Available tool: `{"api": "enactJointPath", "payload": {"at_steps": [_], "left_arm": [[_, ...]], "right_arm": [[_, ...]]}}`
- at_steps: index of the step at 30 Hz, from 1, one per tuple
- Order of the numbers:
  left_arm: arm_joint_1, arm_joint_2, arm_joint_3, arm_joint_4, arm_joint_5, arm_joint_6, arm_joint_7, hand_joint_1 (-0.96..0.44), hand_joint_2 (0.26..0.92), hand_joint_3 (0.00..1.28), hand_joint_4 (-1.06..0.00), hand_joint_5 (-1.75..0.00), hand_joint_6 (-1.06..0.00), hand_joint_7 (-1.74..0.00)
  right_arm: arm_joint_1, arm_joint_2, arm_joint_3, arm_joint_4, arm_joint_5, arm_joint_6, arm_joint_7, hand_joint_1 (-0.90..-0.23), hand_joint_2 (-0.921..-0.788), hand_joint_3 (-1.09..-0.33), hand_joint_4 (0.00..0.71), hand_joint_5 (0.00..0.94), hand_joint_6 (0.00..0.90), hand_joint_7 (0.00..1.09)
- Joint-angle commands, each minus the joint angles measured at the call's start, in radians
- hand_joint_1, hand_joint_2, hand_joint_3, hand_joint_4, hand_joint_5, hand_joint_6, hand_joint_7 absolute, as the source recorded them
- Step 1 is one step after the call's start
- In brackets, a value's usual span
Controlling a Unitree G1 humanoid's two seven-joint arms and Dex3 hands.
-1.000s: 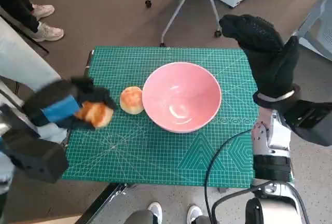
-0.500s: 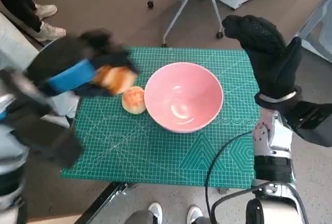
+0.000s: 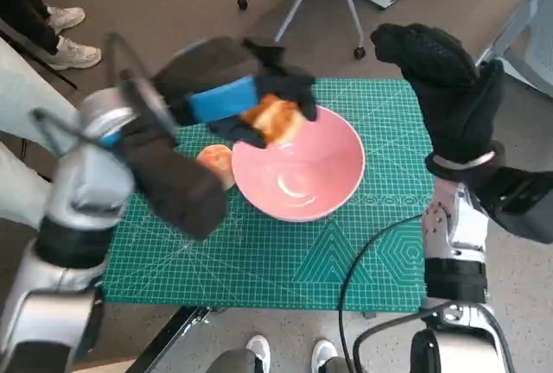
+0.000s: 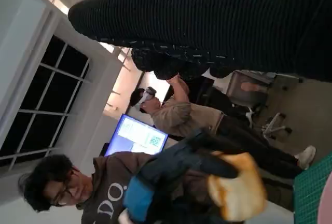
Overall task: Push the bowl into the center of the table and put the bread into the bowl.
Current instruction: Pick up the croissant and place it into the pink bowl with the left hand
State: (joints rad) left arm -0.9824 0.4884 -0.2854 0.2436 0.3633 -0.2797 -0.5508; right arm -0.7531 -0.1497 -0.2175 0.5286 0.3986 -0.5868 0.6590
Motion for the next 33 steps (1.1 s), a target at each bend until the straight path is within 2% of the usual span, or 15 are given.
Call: {"api": "enactJointPath", "payload": {"at_steps": [1, 4, 8, 10, 14, 15, 17, 18, 19, 20, 22, 23, 26, 33], "left_arm": [[-0.041, -0.032, -0.034, 0.094, 0.045, -0.076, 0.044, 0.00, 0.914, 0.08, -0.66, -1.16, -0.68, -1.14], [-0.054, -0.051, -0.050, 0.151, 0.067, -0.112, 0.065, 0.00, 0.908, 0.08, -0.66, -1.27, -0.72, -0.97], [-0.068, -0.070, -0.067, 0.215, 0.092, -0.144, 0.084, 0.00, 0.910, 0.07, -0.67, -1.20, -0.69, -1.10], [-0.073, -0.076, -0.073, 0.241, 0.100, -0.154, 0.090, 0.00, 0.915, 0.06, -0.67, -1.27, -0.72, -0.98], [-0.076, -0.088, -0.079, 0.280, 0.107, -0.159, 0.091, 0.00, 0.919, 0.04, -0.73, -1.24, -0.69, -0.96], [-0.071, -0.093, -0.078, 0.287, 0.101, -0.154, 0.085, 0.00, 0.919, 0.04, -0.73, -1.23, -0.68, -0.99], [-0.063, -0.100, -0.075, 0.298, 0.094, -0.146, 0.077, 0.00, 0.920, 0.13, -0.64, -1.24, -0.55, -1.21], [-0.060, -0.102, -0.074, 0.302, 0.093, -0.143, 0.076, 0.00, 0.912, 0.13, -0.60, -1.09, -0.51, -1.09], [-0.054, -0.102, -0.076, 0.304, 0.095, -0.138, 0.073, 0.01, 0.909, 0.12, -0.60, -0.77, -0.51, -0.80], [-0.051, -0.102, -0.077, 0.305, 0.098, -0.135, 0.072, 0.01, 0.896, 0.09, -0.55, -0.50, -0.48, -0.54], [-0.042, -0.099, -0.079, 0.301, 0.100, -0.122, 0.060, -0.01, 0.865, 0.04, -0.43, -0.21, -0.40, -0.23], [-0.038, -0.097, -0.080, 0.297, 0.098, -0.112, 0.047, -0.02, 0.859, 0.03, -0.41, -0.17, -0.38, -0.18], [-0.029, -0.091, -0.078, 0.278, 0.088, -0.081, 0.009, -0.09, 0.824, 0.01, -0.26, -0.05, -0.29, -0.06], [0.008, -0.053, -0.050, 0.162, 0.050, -0.015, -0.083, -0.23, 0.804, 0.00, -0.08, 0.00, -0.18, 0.00]], "right_arm": [[0.031, -0.008, -0.006, 0.008, 0.006, -0.001, 0.002, -0.660, -0.921, -0.658, 0.164, 0.003, 0.000, 0.55], [0.037, -0.010, -0.007, 0.000, 0.005, -0.003, 0.000, -0.661, -0.921, -0.657, 0.166, 0.004, -0.001, 0.55], [0.041, -0.011, -0.009, -0.006, 0.004, -0.004, -0.004, -0.663, -0.921, -0.653, 0.168, 0.004, 0.001, 0.54], [0.041, -0.012, -0.011, -0.007, 0.004, -0.004, -0.004, -0.663, -0.921, -0.652, 0.169, 0.005, 0.002, 0.54], [0.042, -0.012, -0.014, -0.006, 0.003, -0.006, -0.005, -0.664, -0.921, -0.647, 0.171, 0.005, 0.008, 0.54], [0.043, -0.012, -0.014, -0.009, 0.002, -0.007, -0.007, -0.664, -0.921, -0.647, 0.171, 0.005, 0.010, 0.54], [0.045, -0.011, -0.013, -0.012, 0.000, -0.008, -0.009, -0.664, -0.921, -0.648, 0.170, 0.004, 0.013, 0.54], [0.045, -0.010, -0.013, -0.013, -0.001, -0.009, -0.010, -0.664, -0.921, -0.649, 0.170, 0.004, 0.013, 0.53], [0.045, -0.010, -0.013, -0.013, -0.002, -0.010, -0.010, -0.664, -0.921, -0.649, 0.170, 0.004, 0.014, 0.53], [0.046, -0.010, -0.012, -0.013, -0.003, -0.012, -0.011, -0.664, -0.921, -0.650, 0.170, 0.003, 0.015, 0.53], [0.046, -0.009, -0.011, -0.012, -0.006, -0.015, -0.013, -0.664, -0.921, -0.650, 0.170, 0.003, 0.016, 0.53], [0.047, -0.009, -0.011, -0.012, -0.008, -0.017, -0.014, -0.664, -0.921, -0.650, 0.170, 0.003, 0.016, 0.53], [0.047, -0.009, -0.009, -0.012, -0.011, -0.019, -0.018, -0.663, -0.921, -0.651, 0.171, 0.004, 0.017, 0.53], [0.044, -0.008, -0.007, -0.009, -0.010, -0.019, -0.017, -0.661, -0.921, -0.649, 0.173, 0.004, 0.020, 0.53]]}}
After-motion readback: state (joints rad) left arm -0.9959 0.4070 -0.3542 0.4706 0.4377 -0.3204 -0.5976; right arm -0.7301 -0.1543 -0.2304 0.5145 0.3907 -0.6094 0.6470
